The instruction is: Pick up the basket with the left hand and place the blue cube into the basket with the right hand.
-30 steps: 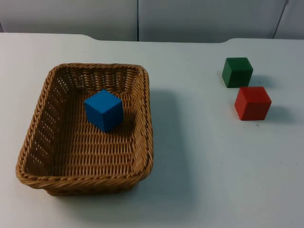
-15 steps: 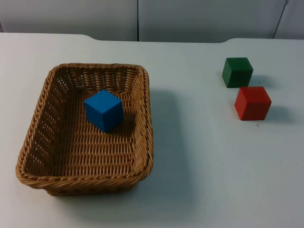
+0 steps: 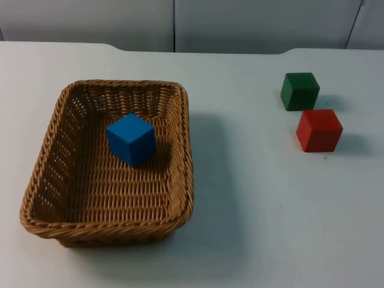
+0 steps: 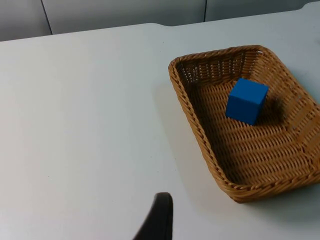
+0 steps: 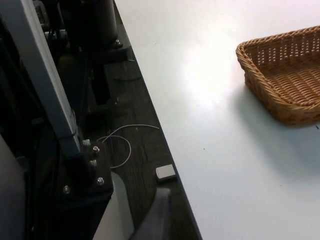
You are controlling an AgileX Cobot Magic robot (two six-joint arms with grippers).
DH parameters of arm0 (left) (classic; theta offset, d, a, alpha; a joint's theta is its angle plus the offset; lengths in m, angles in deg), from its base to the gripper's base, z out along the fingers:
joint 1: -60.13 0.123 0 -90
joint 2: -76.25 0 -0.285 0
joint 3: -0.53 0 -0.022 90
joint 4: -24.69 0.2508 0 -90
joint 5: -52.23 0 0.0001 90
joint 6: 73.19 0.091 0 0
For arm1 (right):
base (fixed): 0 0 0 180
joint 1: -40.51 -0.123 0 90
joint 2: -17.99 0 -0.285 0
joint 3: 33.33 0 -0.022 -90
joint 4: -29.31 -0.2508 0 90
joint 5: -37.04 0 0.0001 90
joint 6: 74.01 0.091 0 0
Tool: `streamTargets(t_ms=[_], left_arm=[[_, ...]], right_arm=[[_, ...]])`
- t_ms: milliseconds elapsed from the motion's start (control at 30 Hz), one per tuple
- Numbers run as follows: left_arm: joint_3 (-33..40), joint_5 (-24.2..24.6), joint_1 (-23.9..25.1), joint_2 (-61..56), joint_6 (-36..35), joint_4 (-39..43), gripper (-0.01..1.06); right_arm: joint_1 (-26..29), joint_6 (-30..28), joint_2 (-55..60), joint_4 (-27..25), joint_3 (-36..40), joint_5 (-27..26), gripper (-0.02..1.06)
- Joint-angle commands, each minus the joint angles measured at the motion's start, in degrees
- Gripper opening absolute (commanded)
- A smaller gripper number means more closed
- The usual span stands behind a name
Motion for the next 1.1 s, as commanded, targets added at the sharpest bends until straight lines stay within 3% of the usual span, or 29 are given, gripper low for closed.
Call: streamTargets(t_ms=[0,133,233,867,1000,1067], left_arm=[[0.4,0.0,-0.2,-0.3,-0.4,-0.1,0.81],[0.4,0.0,-0.2,-0.3,-0.4,-0.1,0.81],[0.4,0.0,-0.2,-0.3,-0.4,-0.1,0.81],[0.4,0.0,-0.2,-0.3,-0.4,-0.1,0.81],[0.4,0.0,-0.2,-0.3,-0.4,-0.1,0.81],[0.4,0.0,-0.2,-0.3,-0.4,-0.1,0.81]], right_arm=[[-0.3,-0.5,-0.1,-0.5,0.2,-0.8,0.82],[-0.3,0.2,-0.1,-0.1,0.2,-0.8,0.85],[-0.3,0.2,-0.1,-0.1,0.2,-0.8,1.04],[-0.3,0.3,-0.1,-0.1,0.2,-0.8,1.05],[2.6,0.3,-0.1,-0.1,0.2,-0.8,1.05],[7.0,0.3,-0.1,-0.1,0.2,-0.8,1.05]])
